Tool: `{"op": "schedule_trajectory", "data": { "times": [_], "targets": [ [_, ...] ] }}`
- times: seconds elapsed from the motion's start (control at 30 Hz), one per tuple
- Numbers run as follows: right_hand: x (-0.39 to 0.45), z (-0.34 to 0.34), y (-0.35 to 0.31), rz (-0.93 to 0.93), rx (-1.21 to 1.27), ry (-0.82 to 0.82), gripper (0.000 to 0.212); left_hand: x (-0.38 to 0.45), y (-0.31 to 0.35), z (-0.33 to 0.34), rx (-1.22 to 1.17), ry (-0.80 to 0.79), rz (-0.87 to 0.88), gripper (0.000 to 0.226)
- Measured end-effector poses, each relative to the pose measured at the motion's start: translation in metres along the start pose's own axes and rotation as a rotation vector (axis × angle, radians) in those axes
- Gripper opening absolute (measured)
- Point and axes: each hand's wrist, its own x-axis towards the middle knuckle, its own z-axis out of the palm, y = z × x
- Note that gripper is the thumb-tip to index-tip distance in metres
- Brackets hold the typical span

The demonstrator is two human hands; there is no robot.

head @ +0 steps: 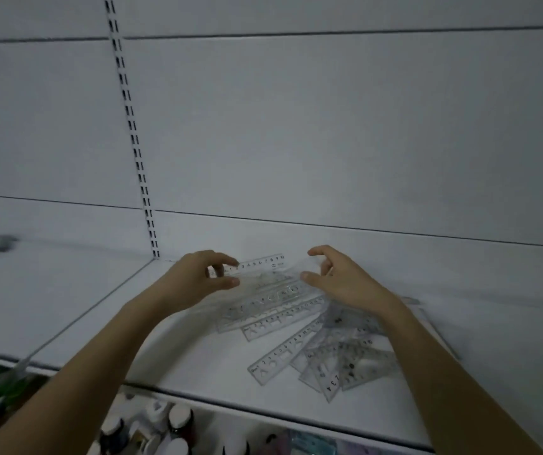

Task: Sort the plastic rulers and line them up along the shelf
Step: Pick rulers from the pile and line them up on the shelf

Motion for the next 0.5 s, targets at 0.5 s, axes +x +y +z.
{"op": "schedule_trajectory", "data": {
  "times": [0.5],
  "targets": [
    [-0.008, 0.092, -0.111, -0.304, -0.024, -0.159, 0.062, -0.165, -0.051, -0.099, 0.181, 0.214, -0.303, 0.029]
  ]
}}
